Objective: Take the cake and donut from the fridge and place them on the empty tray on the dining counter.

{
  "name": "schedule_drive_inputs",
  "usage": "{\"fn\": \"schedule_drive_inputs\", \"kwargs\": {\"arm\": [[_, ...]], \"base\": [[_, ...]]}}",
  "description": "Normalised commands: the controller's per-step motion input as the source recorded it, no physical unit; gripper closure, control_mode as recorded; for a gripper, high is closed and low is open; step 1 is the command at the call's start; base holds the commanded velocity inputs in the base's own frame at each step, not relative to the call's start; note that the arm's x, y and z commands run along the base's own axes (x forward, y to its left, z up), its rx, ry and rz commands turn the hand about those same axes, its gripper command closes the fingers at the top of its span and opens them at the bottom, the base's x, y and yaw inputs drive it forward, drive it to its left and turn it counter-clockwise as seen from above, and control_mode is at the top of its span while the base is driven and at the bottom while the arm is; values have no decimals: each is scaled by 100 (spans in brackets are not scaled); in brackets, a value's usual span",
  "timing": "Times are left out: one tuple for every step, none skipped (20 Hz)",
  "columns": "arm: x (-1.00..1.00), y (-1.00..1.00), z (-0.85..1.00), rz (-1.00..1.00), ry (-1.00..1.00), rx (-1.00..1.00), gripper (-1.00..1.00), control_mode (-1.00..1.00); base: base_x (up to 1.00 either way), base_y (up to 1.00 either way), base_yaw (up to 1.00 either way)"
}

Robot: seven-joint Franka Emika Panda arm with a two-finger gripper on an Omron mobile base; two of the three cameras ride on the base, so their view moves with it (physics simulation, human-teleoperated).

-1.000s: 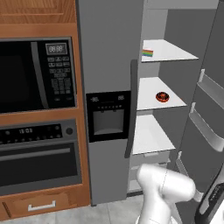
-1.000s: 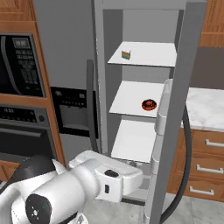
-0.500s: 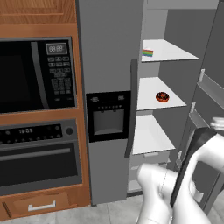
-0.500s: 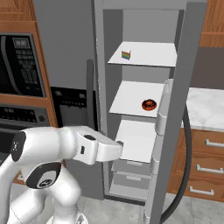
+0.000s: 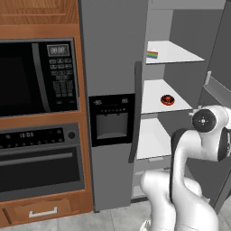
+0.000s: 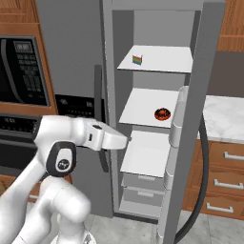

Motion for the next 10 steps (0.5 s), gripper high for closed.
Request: {"fn": "schedule_drive_inputs", "kwargs": {"arm": [[84,-5,-27,0,0,-3,-100,-100],[84,-10,-24,0,0,-3,-100,-100],[79,-11,-9,0,0,-2,-100,-100],[71,-15,0,-1,0,-3,-100,-100],[61,-28,0,-7,0,-4,-100,-100],[46,-39,0,-11,0,-5,-100,-100],[40,-44,0,-15,0,-7,-100,-100],[39,-59,0,-15,0,-7,-100,-100],[39,-71,0,-15,0,-6,-100,-100],[40,-76,0,-14,0,-5,-100,-100]], "base": [[0,0,0],[0,0,0],[0,0,0],[0,0,0],[0,0,0],[0,0,0],[0,0,0],[0,0,0],[0,0,0],[0,0,0]]}}
